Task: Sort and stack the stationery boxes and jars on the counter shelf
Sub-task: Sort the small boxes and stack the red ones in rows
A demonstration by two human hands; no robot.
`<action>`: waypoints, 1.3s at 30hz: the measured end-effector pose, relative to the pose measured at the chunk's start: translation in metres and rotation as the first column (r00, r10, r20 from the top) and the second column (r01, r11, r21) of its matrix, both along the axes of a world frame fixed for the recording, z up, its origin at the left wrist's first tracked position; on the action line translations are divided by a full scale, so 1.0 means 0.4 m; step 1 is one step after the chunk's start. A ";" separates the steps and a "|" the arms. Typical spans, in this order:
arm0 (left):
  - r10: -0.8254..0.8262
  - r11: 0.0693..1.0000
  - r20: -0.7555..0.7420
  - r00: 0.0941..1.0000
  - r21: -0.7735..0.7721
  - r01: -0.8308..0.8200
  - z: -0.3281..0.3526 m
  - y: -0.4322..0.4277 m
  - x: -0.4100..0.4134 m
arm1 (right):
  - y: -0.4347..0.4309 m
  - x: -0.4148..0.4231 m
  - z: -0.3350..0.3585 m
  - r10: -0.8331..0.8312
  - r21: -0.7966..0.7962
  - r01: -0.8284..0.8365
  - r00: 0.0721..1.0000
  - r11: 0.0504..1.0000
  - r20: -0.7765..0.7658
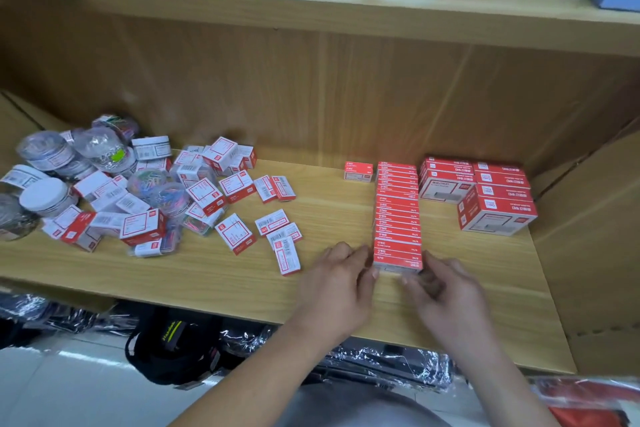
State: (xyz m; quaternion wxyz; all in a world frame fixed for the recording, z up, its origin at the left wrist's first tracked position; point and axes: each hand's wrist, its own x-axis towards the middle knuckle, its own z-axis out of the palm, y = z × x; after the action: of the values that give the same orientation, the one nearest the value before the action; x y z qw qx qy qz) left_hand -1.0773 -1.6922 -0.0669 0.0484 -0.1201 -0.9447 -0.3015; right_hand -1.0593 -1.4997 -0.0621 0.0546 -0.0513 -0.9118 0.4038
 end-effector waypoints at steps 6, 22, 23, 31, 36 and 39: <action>0.005 0.927 0.044 0.999 0.376 -0.021 0.031 -0.138 0.065 | -0.062 0.033 0.124 -0.044 -0.134 0.020 0.983 0.991 -0.176; 0.181 0.976 0.081 0.980 0.104 -0.189 0.018 -0.463 0.006 | -0.447 -0.169 0.041 0.361 0.141 -0.378 0.923 0.915 0.135; 0.166 0.979 0.086 0.982 0.101 -0.175 0.019 -0.465 0.000 | -0.450 -0.169 0.043 0.342 0.128 -0.357 0.932 0.925 0.125; 0.122 0.991 -0.163 0.979 0.069 -0.112 0.104 -0.521 -0.046 | -0.475 -0.198 0.060 0.155 0.084 -0.175 0.967 0.981 0.204; 0.194 0.937 -0.206 0.959 -0.252 -0.244 0.127 -0.564 -0.174 | -0.482 -0.202 0.068 0.177 0.062 -0.195 0.959 0.979 0.221; 0.125 0.943 -0.193 0.973 -0.282 -0.177 0.092 -0.573 -0.182 | -0.471 -0.189 0.073 0.161 -0.029 -0.158 0.967 0.987 0.197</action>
State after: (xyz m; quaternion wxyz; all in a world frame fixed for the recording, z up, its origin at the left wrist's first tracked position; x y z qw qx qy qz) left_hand -1.1499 -1.9214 -0.0300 0.1342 -0.0785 -0.9779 -0.1396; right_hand -1.1349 -1.6883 -0.0331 -0.0694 -0.0182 -0.9113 0.4055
